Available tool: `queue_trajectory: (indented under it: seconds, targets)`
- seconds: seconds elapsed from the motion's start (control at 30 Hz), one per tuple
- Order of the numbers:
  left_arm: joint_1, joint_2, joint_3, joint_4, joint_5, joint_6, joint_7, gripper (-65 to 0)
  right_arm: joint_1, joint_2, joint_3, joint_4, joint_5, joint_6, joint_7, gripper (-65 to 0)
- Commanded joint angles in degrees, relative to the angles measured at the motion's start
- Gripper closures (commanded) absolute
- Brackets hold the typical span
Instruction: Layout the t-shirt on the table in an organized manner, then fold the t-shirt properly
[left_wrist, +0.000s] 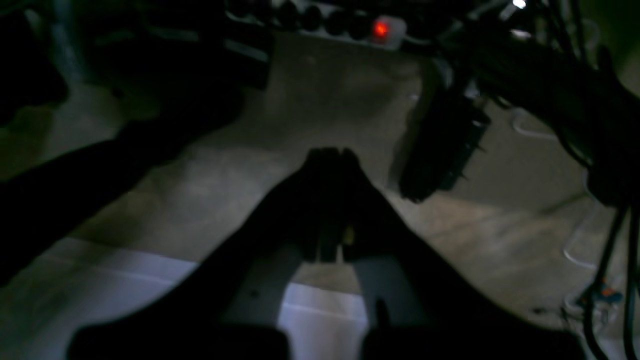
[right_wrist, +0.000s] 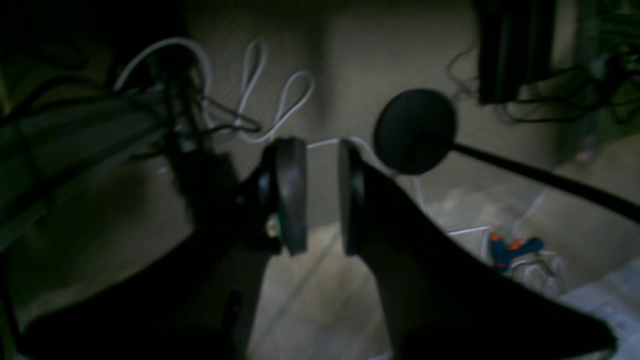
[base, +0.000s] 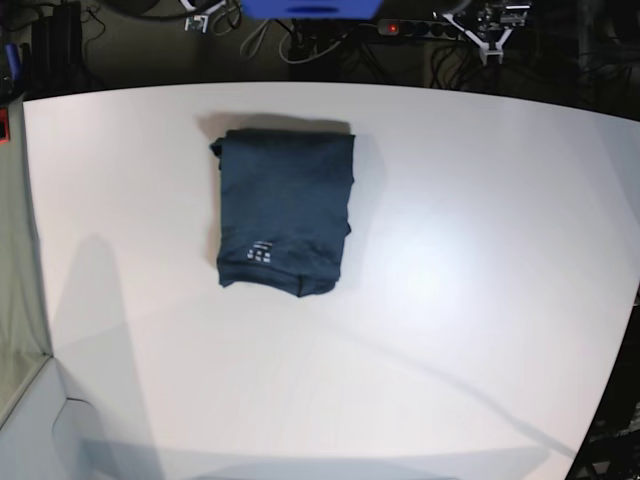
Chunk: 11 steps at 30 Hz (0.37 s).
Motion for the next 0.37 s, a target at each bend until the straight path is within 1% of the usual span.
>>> queue_trajectory:
  seconds: [0.0, 0.17, 0.3, 0.33]
  targets:
    - [0.3, -0.5, 0.1, 0.1, -0.1, 0.3, -0.1, -0.1, -0.6, -0.1, 0.1, 0.0, 0.2, -1.6, 0.5, -10.2]
    - [0.5, -0.3, 0.2, 0.0, 0.1, 0.3, -0.2, -0.1, -0.5, -0.2, 0.1, 0.0, 0.2, -1.7, 0.5, -10.3]
    - [0.4, 1.1, 0.2, -0.1, 0.2, 0.3, -5.7, -0.1, -0.5, -0.2, 0.0, -0.2, 0.2, -1.6, 0.0, -10.5]
    - [0.4, 1.4, -0.1, -0.2, -0.1, 0.3, -6.2, -0.1, -0.5, 0.0, 0.0, -0.3, 0.2, -1.6, -0.1, -10.4]
